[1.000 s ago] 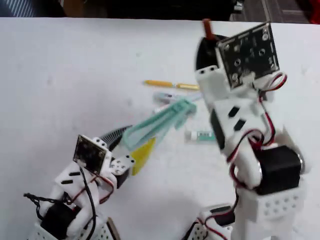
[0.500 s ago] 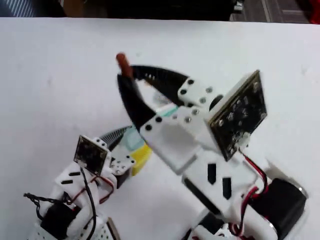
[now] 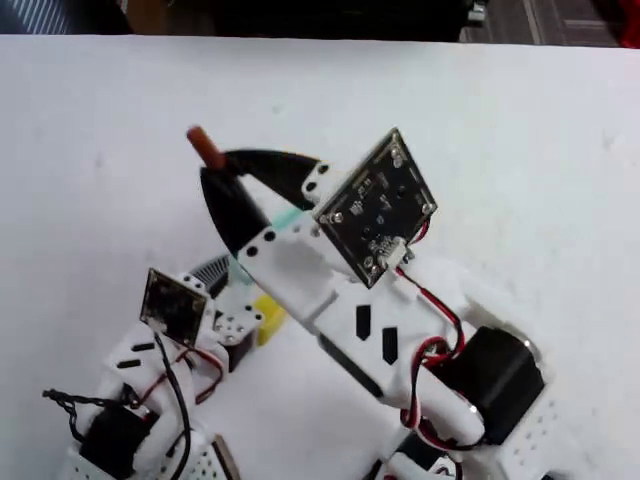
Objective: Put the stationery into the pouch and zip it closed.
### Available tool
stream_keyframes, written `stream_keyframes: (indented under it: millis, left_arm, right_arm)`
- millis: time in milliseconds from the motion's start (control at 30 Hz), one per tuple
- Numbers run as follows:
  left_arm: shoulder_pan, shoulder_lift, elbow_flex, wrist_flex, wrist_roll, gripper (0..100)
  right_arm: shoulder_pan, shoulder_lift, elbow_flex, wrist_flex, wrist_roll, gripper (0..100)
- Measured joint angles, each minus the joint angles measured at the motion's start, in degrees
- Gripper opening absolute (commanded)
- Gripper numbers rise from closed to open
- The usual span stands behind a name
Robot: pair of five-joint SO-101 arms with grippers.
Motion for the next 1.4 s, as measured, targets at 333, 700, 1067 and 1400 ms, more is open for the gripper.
stream_keyframes:
  millis: [333,700,1067,1400]
  left_arm:
    - [0.0,0.0,0.0,0.0,0.0,24]
    - [0.18,0.0,0.0,0.0,0.0,24]
    - [-0.35,-0.09,0.0,0.0,0.0,23]
    - [-0.53,0.7,0.0,-0.62,-0.09,8]
  right_arm:
    - [-0.44,-0.62,-2.37,-1.49,-0.09,1.6]
    - [-0.53,0.0,8.7,-5.1,0.0,1.6]
    - [-0.7,-0.18,11.78,-9.05,-0.09,1.6]
    - [-0.79,-8.35,19.25,-1.58,3.78,1.7]
